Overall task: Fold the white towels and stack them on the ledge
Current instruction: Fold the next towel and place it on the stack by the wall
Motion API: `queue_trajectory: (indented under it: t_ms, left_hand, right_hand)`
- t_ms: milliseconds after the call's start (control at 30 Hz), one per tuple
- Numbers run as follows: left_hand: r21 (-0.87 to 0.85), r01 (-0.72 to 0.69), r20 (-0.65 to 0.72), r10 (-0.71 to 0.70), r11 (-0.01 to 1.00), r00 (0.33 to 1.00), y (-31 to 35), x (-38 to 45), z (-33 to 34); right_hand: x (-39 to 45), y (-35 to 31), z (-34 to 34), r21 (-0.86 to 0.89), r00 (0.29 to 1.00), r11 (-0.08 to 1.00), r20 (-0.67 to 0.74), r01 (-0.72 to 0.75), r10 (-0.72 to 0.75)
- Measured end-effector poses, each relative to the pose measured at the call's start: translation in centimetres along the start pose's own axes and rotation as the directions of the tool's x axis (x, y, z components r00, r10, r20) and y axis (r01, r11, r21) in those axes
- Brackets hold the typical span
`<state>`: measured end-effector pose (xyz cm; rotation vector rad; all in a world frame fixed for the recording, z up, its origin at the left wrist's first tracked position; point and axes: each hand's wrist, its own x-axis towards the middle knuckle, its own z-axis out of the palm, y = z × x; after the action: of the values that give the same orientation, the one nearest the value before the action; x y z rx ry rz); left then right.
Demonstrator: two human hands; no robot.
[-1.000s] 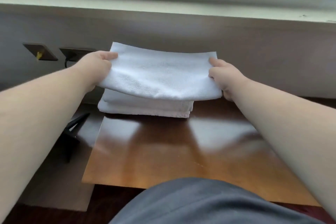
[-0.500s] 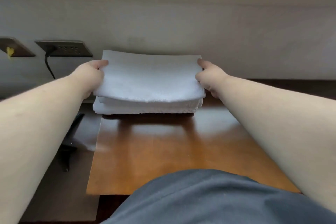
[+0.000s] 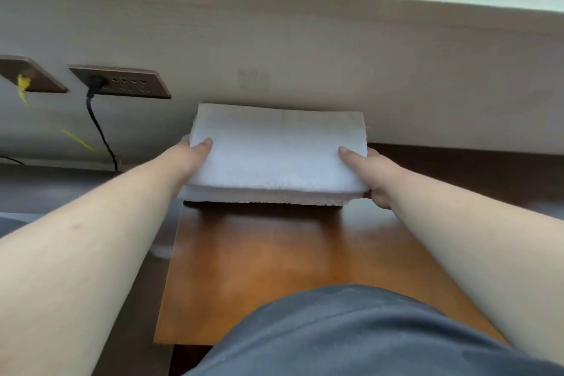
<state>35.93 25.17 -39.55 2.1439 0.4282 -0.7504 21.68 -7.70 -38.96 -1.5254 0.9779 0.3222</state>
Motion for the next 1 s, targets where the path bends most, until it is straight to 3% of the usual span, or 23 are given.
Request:
queue_trajectory:
  t_ms: [233, 367, 433, 500, 600, 700, 900, 933, 1000]
  left_hand:
    - [0.068, -0.155, -0.253, 0.167, 0.986, 0.953, 0.3, 0.5, 0.8]
    - [0.213, -0.049, -0.243, 0.101, 0.976, 0.965, 1.0, 0.8, 1.0]
    - [0.203, 0.001, -0.286, 0.059, 0.979, 0.956, 0.6, 0.7, 1.0]
    - [0.196, -0.079, -0.371, 0.149, 0.977, 0.917, 0.0, 0.3, 0.7]
    - [0.240, -0.136, -0.349, 0.216, 0.961, 0.912, -0.3, -0.1, 0.6]
    - [0.209, -0.072, -0.282, 0.130, 0.975, 0.950, -0.6, 0.0, 0.0]
    - [0.258, 0.037, -0.328, 0.052, 0.965, 0.943, -0.2, -1.2, 0.1]
    - [0.318, 0.045, -0.347, 0.072, 0.947, 0.935, 0.1, -1.8, 0.4]
    - [0.554, -0.104, -0.373, 0.358, 0.826, 0.856, 0.6, -3.4, 0.8]
  right_hand:
    - [1.5, 0.9, 0.3, 0.004, 0.995, 1.000, -0.094, 0.023, -0.023]
    - [0.5, 1.0, -0.1, 0.000, 0.995, 1.000, -0.099, 0.022, -0.022]
    - [0.1, 1.1, -0.4, 0.039, 0.993, 0.998, -0.109, 0.051, -0.047]
    - [-0.4, 1.3, -0.9, 0.005, 0.977, 0.990, -0.165, 0.139, -0.136]
    - [-1.0, 1.5, -1.4, -0.101, 0.948, 0.965, -0.184, 0.243, -0.258]
    - [-1.2, 1.1, -1.3, -0.114, 0.957, 0.958, -0.095, 0.263, -0.274]
    - [-0.9, -0.7, -1.8, -0.112, 0.957, 0.955, -0.067, 0.273, -0.281]
    - [-0.9, -0.6, -2.1, -0.042, 0.969, 0.971, -0.065, 0.235, -0.238]
    - [-1.1, -0.3, -2.8, 0.095, 0.988, 0.985, -0.066, 0.145, -0.139]
